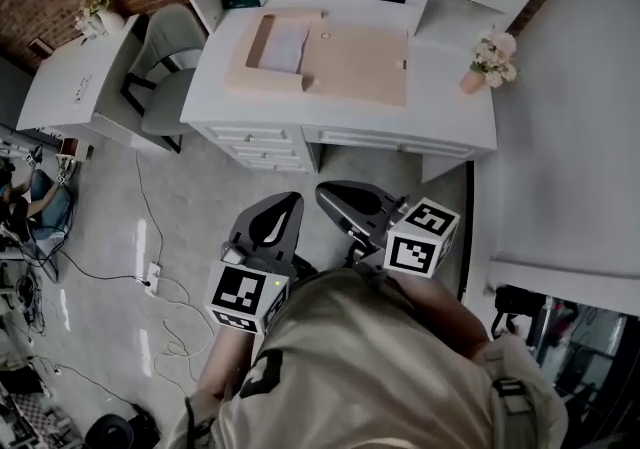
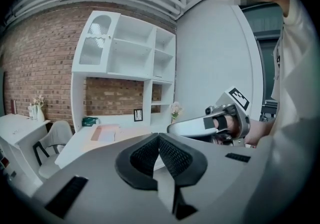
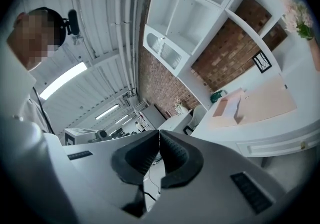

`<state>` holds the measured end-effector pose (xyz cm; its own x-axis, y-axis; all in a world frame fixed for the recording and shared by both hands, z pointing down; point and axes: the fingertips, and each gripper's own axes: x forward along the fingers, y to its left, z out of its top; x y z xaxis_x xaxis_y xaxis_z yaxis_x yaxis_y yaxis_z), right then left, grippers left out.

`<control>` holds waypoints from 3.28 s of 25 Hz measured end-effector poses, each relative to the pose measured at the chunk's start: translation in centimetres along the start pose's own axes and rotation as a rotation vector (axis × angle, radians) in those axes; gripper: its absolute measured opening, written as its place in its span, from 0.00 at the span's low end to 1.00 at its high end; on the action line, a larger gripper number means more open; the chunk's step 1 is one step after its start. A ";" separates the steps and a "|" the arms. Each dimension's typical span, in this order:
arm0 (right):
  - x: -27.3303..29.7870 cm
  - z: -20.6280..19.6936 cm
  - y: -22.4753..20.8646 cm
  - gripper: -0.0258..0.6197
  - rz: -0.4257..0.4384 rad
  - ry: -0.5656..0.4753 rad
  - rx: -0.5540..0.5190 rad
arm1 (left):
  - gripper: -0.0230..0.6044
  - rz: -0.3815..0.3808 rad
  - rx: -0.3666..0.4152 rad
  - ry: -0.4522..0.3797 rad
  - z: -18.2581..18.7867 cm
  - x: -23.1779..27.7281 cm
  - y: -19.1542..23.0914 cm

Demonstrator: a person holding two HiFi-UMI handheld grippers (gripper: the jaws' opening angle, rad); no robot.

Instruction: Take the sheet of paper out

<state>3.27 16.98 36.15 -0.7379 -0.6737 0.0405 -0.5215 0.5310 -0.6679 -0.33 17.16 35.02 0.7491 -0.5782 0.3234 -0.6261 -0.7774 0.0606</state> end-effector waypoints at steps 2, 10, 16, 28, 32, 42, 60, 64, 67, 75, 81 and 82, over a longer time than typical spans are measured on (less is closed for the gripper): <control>0.7 1.0 -1.1 0.08 0.005 0.033 0.004 | 0.06 0.014 0.003 -0.013 0.6 0.5 0.1; -1.3 4.6 -5.3 0.08 0.002 0.134 -0.064 | 0.06 -0.013 0.001 0.014 0.9 5.3 -3.5; -3.0 4.7 -6.5 0.08 0.015 0.183 -0.077 | 0.06 0.000 0.020 0.025 2.0 7.3 -5.0; -4.9 4.0 -7.8 0.08 0.060 0.149 0.029 | 0.06 0.020 0.038 0.040 1.9 8.6 -6.3; -4.7 3.6 -8.3 0.08 0.053 0.146 0.048 | 0.06 0.005 0.031 0.041 1.4 9.1 -5.8; -1.4 4.0 -10.4 0.08 0.026 0.126 0.127 | 0.06 -0.022 0.005 0.020 1.2 10.3 -1.3; 10.3 5.4 -10.7 0.08 0.038 0.174 0.109 | 0.06 -0.005 -0.097 -0.048 2.3 9.9 11.9; 12.5 5.3 -11.1 0.08 0.013 0.186 0.098 | 0.06 -0.024 -0.114 -0.054 1.7 10.1 14.3; 14.1 5.5 -11.4 0.08 -0.002 0.189 0.114 | 0.06 -0.037 -0.123 -0.060 1.8 10.1 16.1; 18.0 4.1 -11.0 0.08 -0.022 0.250 0.143 | 0.06 -0.009 -0.184 -0.103 1.0 8.7 21.7; 20.4 4.1 -10.8 0.08 -0.048 0.285 0.167 | 0.06 0.034 -0.254 -0.099 0.0 8.1 26.1; 20.5 4.1 -10.9 0.08 -0.054 0.292 0.167 | 0.06 0.040 -0.264 -0.099 -0.2 8.1 26.6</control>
<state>-4.40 -4.73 41.26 -0.8152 -0.5102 0.2741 -0.5037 0.3909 -0.7704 -10.95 -8.10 39.47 0.7321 -0.6385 0.2375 -0.6805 -0.6697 0.2973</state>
